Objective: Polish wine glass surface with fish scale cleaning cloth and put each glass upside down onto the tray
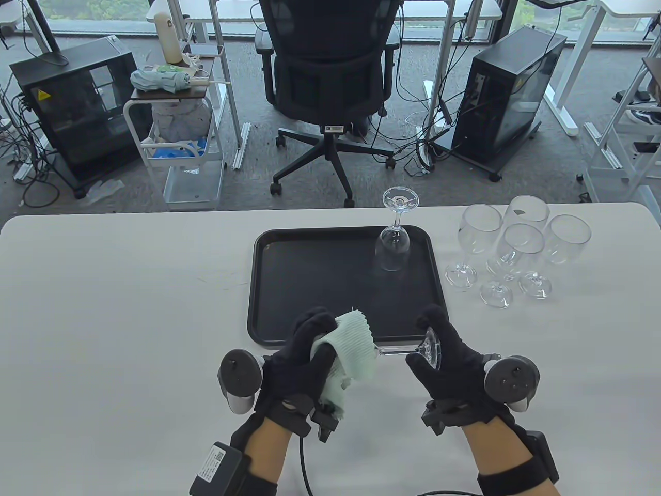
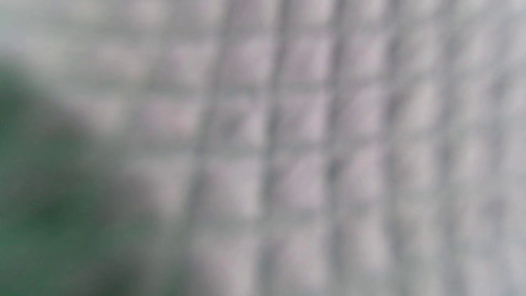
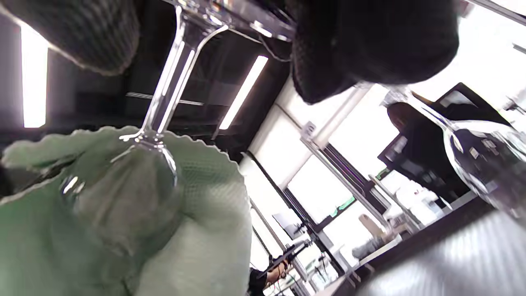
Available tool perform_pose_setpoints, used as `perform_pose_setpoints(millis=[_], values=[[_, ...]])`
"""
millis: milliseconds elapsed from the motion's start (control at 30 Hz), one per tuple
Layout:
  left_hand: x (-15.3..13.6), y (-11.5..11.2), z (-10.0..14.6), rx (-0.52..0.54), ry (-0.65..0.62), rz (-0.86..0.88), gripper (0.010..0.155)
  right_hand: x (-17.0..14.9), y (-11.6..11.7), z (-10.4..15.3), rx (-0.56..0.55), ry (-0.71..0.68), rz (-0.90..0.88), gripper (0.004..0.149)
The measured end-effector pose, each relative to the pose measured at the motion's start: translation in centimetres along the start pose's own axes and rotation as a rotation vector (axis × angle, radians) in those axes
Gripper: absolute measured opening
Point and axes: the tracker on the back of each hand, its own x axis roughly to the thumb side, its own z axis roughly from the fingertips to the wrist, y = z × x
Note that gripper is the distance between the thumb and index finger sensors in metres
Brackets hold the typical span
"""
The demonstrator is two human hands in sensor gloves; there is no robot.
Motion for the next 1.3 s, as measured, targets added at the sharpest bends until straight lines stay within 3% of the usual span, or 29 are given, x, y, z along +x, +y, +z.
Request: perform_pose_setpoints(millis=[133,200,267,333,400,533,600,667,767,800,900,933,1000,1033,1100,1200,1300], values=[[-0.1,-0.4,-0.1,-0.027,0.014,0.059,0.063,0.4,-0.5,0.1,-0.065,-0.064,0.069,0.090],[0.0,-0.5,-0.1,-0.028,-0.017,0.028,0.065,-0.4,-0.2,0.0,-0.059,0.077,-0.089,0.080],[0.2,-0.5,-0.1,-0.007,-0.062,-0.011,0.065,-1.2,0.2,0.0,-0.003,0.234,-0.242,0.081],[0.2,-0.2,-0.1,0.019,-0.067,-0.041,0.063,-1.6,0.4,-0.1,0.069,0.262,-0.319,0.085],[-0.1,-0.1,-0.1,0.004,-0.041,-0.008,0.062,-1.4,0.2,-0.3,0.105,0.179,-0.212,0.090],[-0.8,0.0,0.0,-0.009,0.060,0.092,0.062,0.1,-0.3,-0.1,-0.011,-0.079,0.114,0.095],[-0.8,-0.2,0.0,-0.019,0.053,0.117,0.062,0.5,-0.5,0.0,-0.041,-0.113,0.134,0.094],[-0.3,-0.4,0.1,-0.023,0.022,0.097,0.063,0.4,-0.5,0.0,-0.081,-0.026,0.025,0.084],[0.3,-0.4,0.2,0.013,-0.074,0.013,0.063,-0.2,-0.1,0.0,0.011,0.223,-0.198,0.082],[0.4,-0.2,0.2,0.022,-0.076,-0.010,0.062,-0.2,0.0,0.1,0.043,0.239,-0.231,0.083],[0.4,0.0,0.1,0.007,-0.039,0.035,0.060,0.5,-0.3,-0.2,0.038,0.097,-0.079,0.092],[0.3,0.2,0.1,0.015,-0.007,0.054,0.060,0.9,-0.4,-0.2,0.032,-0.013,0.014,0.094],[0.0,0.1,0.0,-0.010,0.031,0.128,0.060,1.5,-0.7,-0.1,-0.041,-0.166,0.207,0.097],[-0.1,0.0,0.0,-0.019,0.037,0.131,0.060,1.5,-0.8,-0.1,-0.050,-0.176,0.213,0.097],[0.2,-0.4,0.0,-0.011,0.014,0.109,0.061,0.9,-0.7,0.0,-0.077,-0.078,0.065,0.088],[0.8,-0.4,0.1,0.020,-0.071,0.027,0.062,0.1,-0.5,-0.2,-0.015,0.140,-0.138,0.085],[0.7,-0.2,0.1,0.024,-0.063,0.018,0.060,0.0,-0.5,-0.2,0.000,0.142,-0.137,0.087]])
